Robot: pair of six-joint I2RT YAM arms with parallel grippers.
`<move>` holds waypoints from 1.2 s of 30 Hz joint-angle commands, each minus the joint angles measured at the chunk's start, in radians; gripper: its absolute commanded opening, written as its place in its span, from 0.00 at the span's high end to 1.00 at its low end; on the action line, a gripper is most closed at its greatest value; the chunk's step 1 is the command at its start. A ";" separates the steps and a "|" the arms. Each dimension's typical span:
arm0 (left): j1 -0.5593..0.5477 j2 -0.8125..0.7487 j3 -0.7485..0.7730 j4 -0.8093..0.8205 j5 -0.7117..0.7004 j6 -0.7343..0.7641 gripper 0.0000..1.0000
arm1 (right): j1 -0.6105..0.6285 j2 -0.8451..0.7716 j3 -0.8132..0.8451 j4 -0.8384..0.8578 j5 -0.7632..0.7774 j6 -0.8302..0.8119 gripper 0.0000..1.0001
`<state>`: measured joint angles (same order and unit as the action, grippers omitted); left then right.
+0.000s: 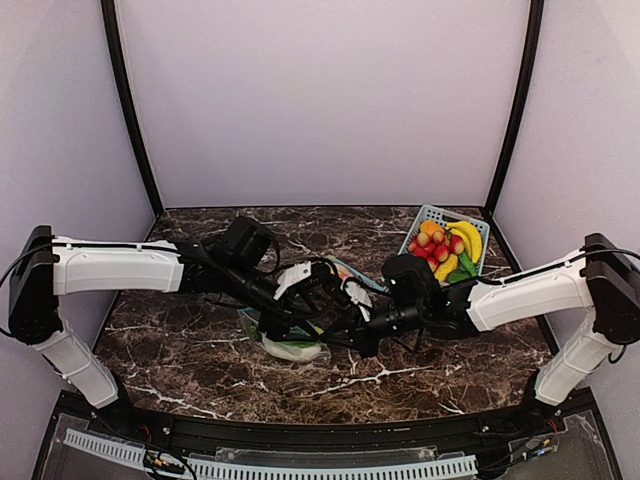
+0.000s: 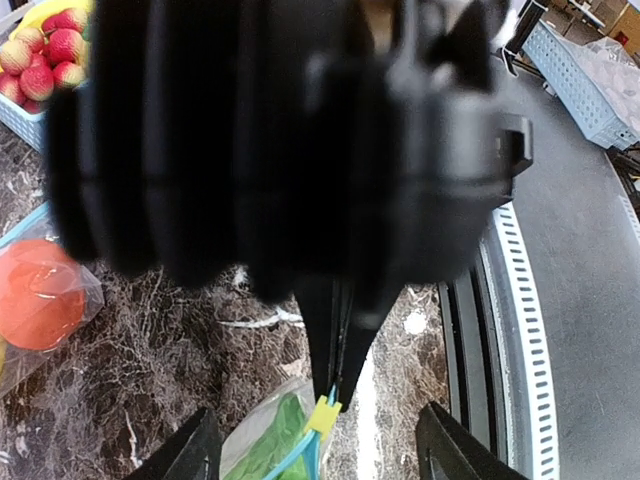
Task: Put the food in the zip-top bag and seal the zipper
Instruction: Hold the zipper from the zipper food storage bag.
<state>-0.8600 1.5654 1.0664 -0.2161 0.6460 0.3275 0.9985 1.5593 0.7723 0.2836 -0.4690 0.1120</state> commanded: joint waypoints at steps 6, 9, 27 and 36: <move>0.003 0.072 0.064 -0.014 0.044 0.058 0.41 | -0.009 -0.012 0.030 0.015 -0.021 -0.015 1.00; 0.003 0.086 0.068 -0.036 0.053 0.063 0.51 | -0.009 -0.011 0.030 0.018 -0.017 -0.015 1.00; -0.014 0.092 0.024 -0.080 0.001 0.078 0.60 | -0.013 -0.024 0.026 0.042 -0.006 -0.003 1.00; 0.014 0.094 -0.016 0.044 0.138 -0.068 0.61 | -0.014 -0.041 -0.019 0.121 -0.013 0.031 1.00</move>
<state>-0.8566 1.6444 1.0885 -0.1852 0.7185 0.3325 0.9928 1.5593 0.7666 0.2699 -0.4747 0.1223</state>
